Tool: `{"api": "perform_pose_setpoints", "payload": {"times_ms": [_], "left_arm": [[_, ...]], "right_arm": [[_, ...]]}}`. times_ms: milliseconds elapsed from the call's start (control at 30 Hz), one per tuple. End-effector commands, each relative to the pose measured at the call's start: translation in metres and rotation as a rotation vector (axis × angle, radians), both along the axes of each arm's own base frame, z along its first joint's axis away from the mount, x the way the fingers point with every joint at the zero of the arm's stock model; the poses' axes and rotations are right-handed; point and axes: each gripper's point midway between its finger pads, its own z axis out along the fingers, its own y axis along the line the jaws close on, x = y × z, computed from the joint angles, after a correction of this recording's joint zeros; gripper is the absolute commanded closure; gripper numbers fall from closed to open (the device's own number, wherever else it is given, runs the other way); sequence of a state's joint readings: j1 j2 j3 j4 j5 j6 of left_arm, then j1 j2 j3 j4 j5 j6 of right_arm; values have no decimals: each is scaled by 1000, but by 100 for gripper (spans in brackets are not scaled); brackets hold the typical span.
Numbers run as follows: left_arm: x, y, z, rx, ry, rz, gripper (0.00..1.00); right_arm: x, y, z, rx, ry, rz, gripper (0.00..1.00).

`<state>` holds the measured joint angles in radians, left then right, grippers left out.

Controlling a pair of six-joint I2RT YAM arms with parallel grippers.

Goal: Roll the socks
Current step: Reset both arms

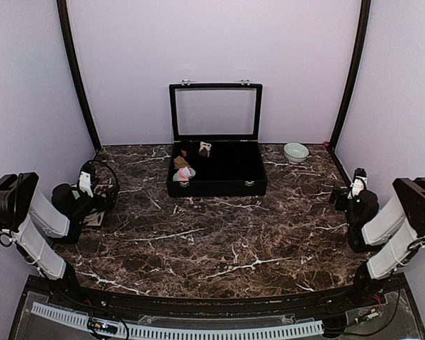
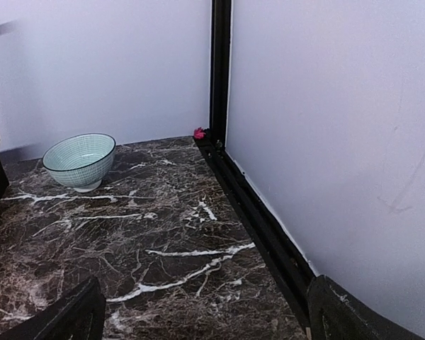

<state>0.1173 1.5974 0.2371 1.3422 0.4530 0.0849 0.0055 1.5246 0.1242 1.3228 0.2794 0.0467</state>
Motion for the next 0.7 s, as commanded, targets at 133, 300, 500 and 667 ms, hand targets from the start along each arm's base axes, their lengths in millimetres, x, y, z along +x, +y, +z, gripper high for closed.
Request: {"api": "perform_pose_setpoints", "payload": {"times_ms": [133, 300, 500, 667], "left_arm": [[0, 0, 6, 14, -22, 5, 1], [0, 0, 6, 14, -21, 4, 1], [0, 0, 6, 14, -20, 4, 1], [2, -1, 5, 27, -15, 11, 1]], "right_arm": [[17, 9, 28, 12, -90, 45, 0], [26, 10, 23, 12, -55, 60, 0], [26, 11, 24, 13, -63, 65, 0], [26, 11, 25, 13, -64, 65, 0]]}}
